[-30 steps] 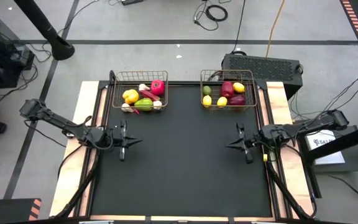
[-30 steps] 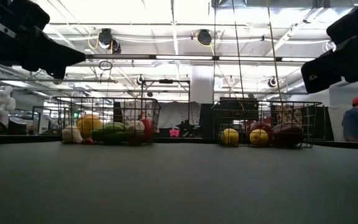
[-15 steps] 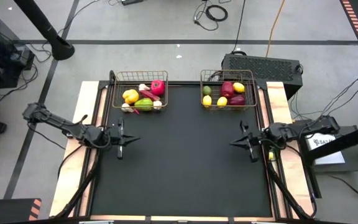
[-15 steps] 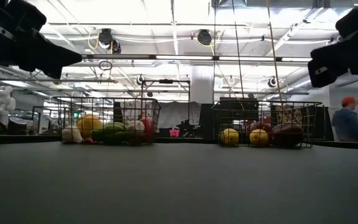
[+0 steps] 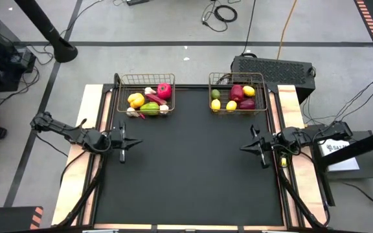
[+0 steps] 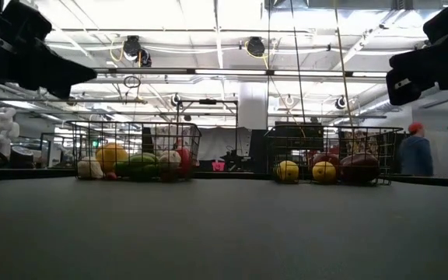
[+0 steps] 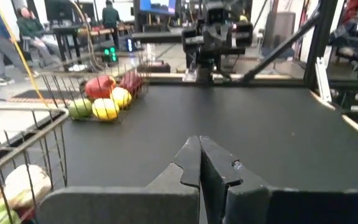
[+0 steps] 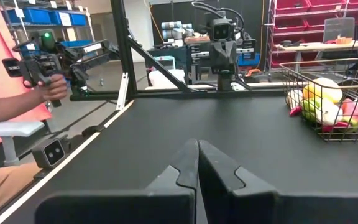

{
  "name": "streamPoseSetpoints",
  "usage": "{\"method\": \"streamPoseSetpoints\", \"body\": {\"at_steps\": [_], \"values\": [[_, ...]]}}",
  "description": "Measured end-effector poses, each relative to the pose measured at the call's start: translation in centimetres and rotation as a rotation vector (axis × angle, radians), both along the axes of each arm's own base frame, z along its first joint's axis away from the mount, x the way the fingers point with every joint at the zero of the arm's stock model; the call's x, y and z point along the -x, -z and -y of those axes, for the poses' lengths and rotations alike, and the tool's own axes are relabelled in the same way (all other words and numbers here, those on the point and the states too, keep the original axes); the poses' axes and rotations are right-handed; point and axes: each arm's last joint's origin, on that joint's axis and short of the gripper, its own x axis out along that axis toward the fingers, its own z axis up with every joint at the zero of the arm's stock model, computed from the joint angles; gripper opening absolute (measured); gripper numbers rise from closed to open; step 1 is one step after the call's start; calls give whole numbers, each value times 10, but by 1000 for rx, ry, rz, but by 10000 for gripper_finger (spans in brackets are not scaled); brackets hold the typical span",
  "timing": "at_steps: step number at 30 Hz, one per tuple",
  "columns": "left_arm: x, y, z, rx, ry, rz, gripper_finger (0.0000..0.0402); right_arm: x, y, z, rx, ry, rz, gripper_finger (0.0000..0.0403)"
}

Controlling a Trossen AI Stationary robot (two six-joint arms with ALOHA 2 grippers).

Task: Sort produce into baskets
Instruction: Return to Home Position

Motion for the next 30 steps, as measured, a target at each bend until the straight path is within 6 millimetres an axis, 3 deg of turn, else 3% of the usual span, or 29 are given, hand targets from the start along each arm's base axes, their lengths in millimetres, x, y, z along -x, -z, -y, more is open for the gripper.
{"method": "streamPoseSetpoints", "body": {"at_steps": [23,30], "values": [[5,-8,-11,-94,-85,85,0,0,0,0,19,5,7,4],[4,-8,-10,-49,-3,85,0,0,0,0,22,0,1,4]]}}
